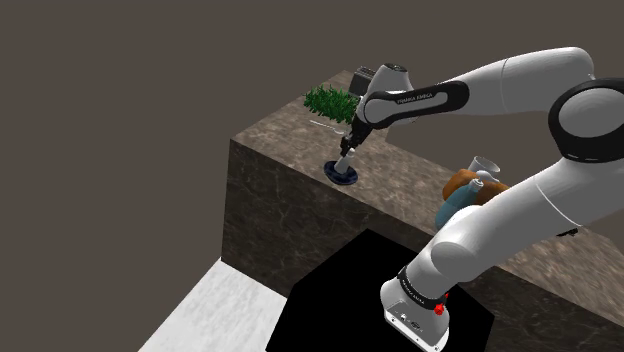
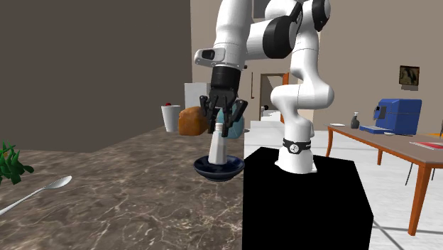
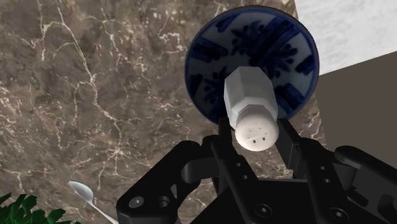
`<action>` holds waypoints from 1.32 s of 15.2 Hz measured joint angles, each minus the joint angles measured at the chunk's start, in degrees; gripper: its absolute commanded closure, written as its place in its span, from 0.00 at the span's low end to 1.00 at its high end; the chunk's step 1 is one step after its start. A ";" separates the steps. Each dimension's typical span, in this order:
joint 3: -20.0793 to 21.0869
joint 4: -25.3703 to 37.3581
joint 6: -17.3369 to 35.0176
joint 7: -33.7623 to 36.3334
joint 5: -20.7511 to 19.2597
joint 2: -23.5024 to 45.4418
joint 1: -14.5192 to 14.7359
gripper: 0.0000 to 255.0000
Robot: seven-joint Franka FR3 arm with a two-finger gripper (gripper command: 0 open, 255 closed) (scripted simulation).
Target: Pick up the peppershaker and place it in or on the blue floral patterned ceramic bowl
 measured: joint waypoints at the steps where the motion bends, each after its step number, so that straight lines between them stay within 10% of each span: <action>1: 0.00 -0.01 0.04 0.00 0.00 0.03 0.00 1.00; 3: -0.01 -0.01 0.07 -0.01 0.01 0.05 0.00 1.00; 4: -0.01 -0.01 0.07 -0.01 0.01 0.05 0.00 0.00; 20: 1.05 3.04 -7.93 0.43 -0.30 -4.93 -0.05 0.00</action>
